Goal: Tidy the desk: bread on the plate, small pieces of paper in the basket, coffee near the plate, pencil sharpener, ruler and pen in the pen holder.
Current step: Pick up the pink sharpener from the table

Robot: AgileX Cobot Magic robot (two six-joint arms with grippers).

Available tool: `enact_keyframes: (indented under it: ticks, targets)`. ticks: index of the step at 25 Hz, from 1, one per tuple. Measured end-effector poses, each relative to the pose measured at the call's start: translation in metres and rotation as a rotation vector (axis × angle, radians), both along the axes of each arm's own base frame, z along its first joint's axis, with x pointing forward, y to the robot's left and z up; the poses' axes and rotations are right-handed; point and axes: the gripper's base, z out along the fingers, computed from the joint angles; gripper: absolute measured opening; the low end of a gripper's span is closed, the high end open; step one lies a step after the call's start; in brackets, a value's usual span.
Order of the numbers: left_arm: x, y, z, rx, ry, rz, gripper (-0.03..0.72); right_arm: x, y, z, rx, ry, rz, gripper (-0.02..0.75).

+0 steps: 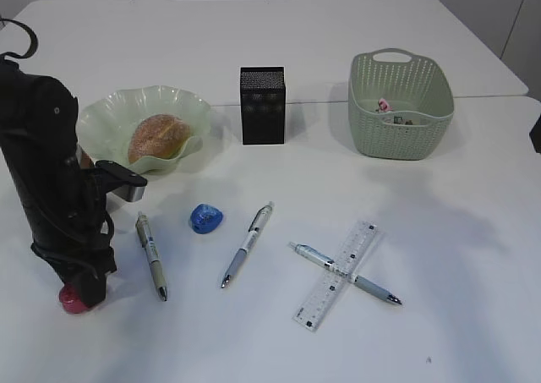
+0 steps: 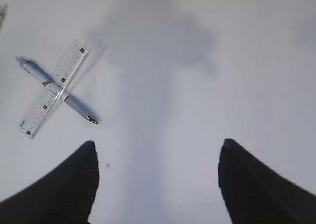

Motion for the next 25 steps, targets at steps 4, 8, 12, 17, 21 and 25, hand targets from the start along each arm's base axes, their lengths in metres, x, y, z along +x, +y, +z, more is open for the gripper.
enact_keyframes:
  ticks: [4, 8, 12, 17, 21, 25]
  targets:
    - [0.002, -0.002, 0.006, -0.002, 0.025, 0.007, 0.305, 0.0, 0.0, 0.0, 0.0, -0.005, -0.001, 0.585]
    - [0.013, -0.007, 0.022, -0.024, 0.024, 0.02, 0.305, 0.001, 0.0, 0.0, 0.0, -0.007, -0.001, 0.585]
    - [0.021, -0.013, 0.04, -0.053, 0.036, 0.042, 0.305, 0.001, 0.0, 0.0, 0.0, -0.007, -0.001, 0.585]
    - [0.025, -0.017, 0.049, -0.068, 0.043, 0.098, 0.305, 0.001, 0.0, 0.0, 0.0, -0.007, -0.001, 0.585]
    - [0.023, -0.021, 0.05, -0.077, 0.05, 0.107, 0.305, 0.001, 0.0, 0.0, 0.0, -0.007, -0.001, 0.585]
    - [0.017, -0.036, 0.05, -0.089, 0.057, 0.074, 0.306, 0.001, 0.0, 0.0, 0.0, -0.007, -0.001, 0.585]
